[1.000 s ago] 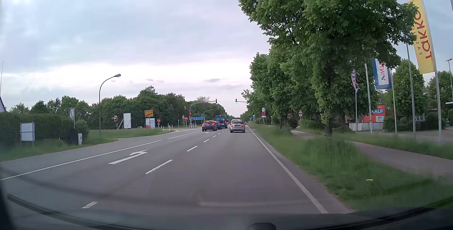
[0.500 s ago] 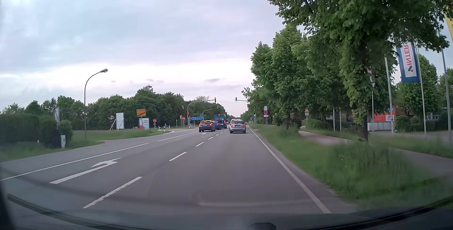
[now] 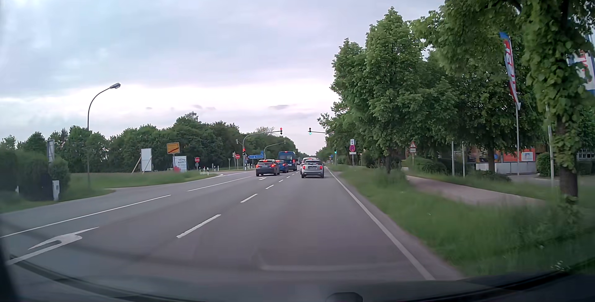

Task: Follow the waypoints while adhering to traffic rules and regulations

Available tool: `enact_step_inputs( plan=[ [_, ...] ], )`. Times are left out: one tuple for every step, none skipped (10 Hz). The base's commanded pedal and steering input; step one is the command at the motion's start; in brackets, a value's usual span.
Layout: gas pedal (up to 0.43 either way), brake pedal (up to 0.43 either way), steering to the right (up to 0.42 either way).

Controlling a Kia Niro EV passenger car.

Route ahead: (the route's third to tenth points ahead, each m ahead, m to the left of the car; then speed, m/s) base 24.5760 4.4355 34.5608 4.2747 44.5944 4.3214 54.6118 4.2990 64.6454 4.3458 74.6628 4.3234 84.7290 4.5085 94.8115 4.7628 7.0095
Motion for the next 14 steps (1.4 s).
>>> enact_step_inputs(
  plan=[
    [0.130, 0.000, 0.003],
    [0.130, 0.000, 0.003],
    [0.130, 0.000, 0.003],
    [0.130, 0.000, 0.003],
    [0.130, 0.000, 0.003],
    [0.130, 0.000, 0.003],
    [0.087, 0.000, 0.003],
    [0.000, 0.000, 0.003],
    [0.000, 0.000, 0.003],
    [0.000, 0.000, 0.002],
    [0.000, 0.000, 0.002],
    [0.000, 0.000, 0.001],
    [0.000, 0.000, 0.001],
    [0.000, 0.000, 0.001]
  ],
)
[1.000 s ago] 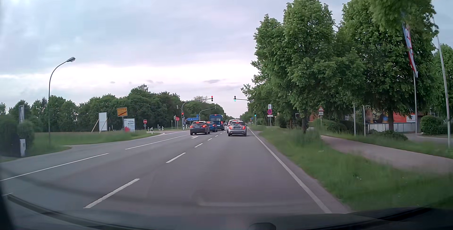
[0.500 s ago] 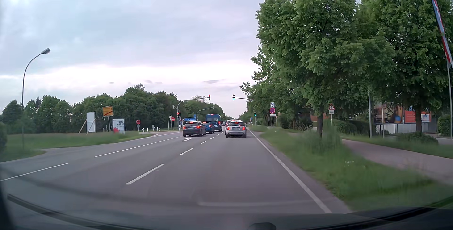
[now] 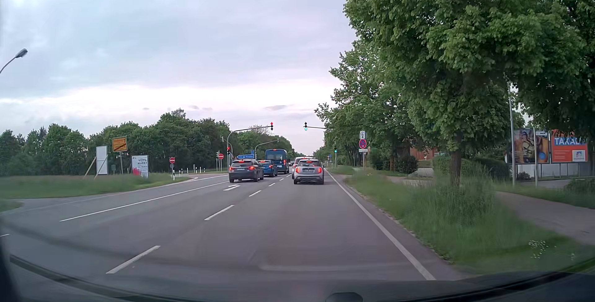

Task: Follow the waypoints while adhering to traffic rules and regulations

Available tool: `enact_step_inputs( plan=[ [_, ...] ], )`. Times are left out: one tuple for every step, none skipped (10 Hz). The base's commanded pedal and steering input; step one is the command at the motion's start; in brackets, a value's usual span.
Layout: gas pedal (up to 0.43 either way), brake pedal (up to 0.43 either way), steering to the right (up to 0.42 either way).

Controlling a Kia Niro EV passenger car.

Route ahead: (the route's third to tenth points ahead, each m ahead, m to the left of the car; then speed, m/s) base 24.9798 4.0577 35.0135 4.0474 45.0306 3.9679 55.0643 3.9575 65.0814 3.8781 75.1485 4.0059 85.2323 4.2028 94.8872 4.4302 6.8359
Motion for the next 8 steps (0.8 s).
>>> enact_step_inputs(
  plan=[
    [0.000, 0.000, 0.001],
    [0.000, 0.000, 0.001],
    [0.000, 0.000, 0.001],
    [0.000, 0.000, 0.000],
    [0.000, 0.000, 0.000],
    [0.000, 0.000, 0.000],
    [0.000, 0.006, -0.001],
    [0.000, 0.006, -0.002]
  ],
)
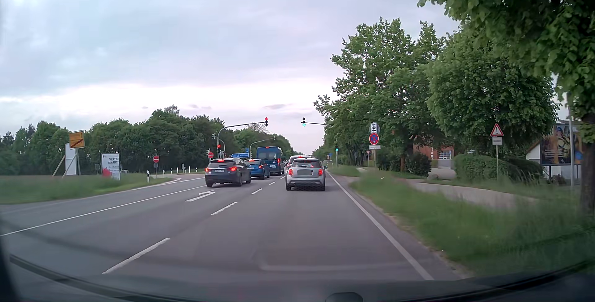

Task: Follow the waypoints while adhering to traffic rules and regulations

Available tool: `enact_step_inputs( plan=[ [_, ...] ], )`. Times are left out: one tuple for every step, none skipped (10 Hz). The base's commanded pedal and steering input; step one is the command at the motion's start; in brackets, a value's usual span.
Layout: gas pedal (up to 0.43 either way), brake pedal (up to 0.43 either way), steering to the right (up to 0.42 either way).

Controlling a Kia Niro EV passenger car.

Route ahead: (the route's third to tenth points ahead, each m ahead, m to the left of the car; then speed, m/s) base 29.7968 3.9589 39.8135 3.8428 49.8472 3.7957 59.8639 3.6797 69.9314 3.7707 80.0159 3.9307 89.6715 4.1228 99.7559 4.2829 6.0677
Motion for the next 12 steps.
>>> enact_step_inputs(
  plan=[
    [0.000, 0.006, -0.002],
    [0.000, 0.012, -0.002],
    [0.000, 0.030, -0.002],
    [0.000, 0.073, -0.002],
    [0.000, 0.122, -0.002],
    [0.000, 0.146, -0.002],
    [0.000, 0.171, -0.002],
    [0.000, 0.195, -0.002],
    [0.000, 0.213, -0.002],
    [0.000, 0.232, -0.002],
    [0.000, 0.238, -0.002],
    [0.000, 0.244, -0.002]
  ],
)
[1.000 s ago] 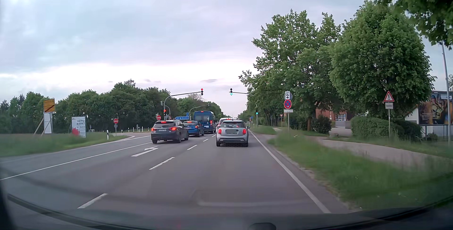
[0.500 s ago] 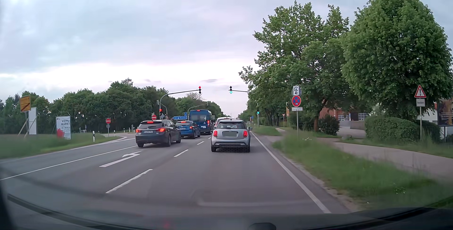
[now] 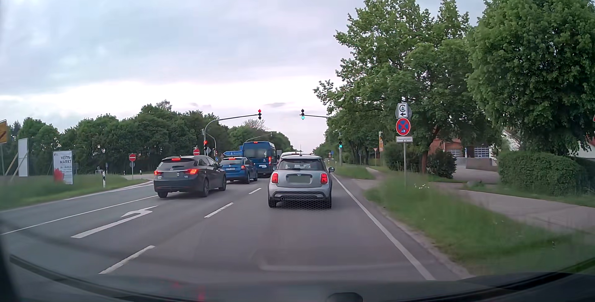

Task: Follow the waypoints while adhering to traffic rules and regulations

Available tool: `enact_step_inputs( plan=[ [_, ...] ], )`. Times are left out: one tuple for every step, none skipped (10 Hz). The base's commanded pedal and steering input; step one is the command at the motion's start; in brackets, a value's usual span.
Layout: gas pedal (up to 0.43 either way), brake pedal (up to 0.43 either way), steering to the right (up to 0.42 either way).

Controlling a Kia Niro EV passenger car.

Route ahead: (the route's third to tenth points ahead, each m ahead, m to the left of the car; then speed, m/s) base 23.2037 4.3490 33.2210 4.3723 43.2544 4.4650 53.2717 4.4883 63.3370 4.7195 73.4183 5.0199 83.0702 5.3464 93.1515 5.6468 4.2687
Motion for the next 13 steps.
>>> enact_step_inputs(
  plan=[
    [0.000, 0.244, -0.002],
    [0.000, 0.244, -0.002],
    [0.000, 0.244, -0.002],
    [0.000, 0.244, -0.002],
    [0.000, 0.244, -0.002],
    [0.000, 0.244, -0.002],
    [0.000, 0.238, -0.002],
    [0.000, 0.232, -0.002],
    [0.000, 0.220, -0.002],
    [0.000, 0.207, -0.002],
    [0.000, 0.189, -0.002],
    [0.000, 0.171, -0.002],
    [0.000, 0.171, -0.002]
  ],
)
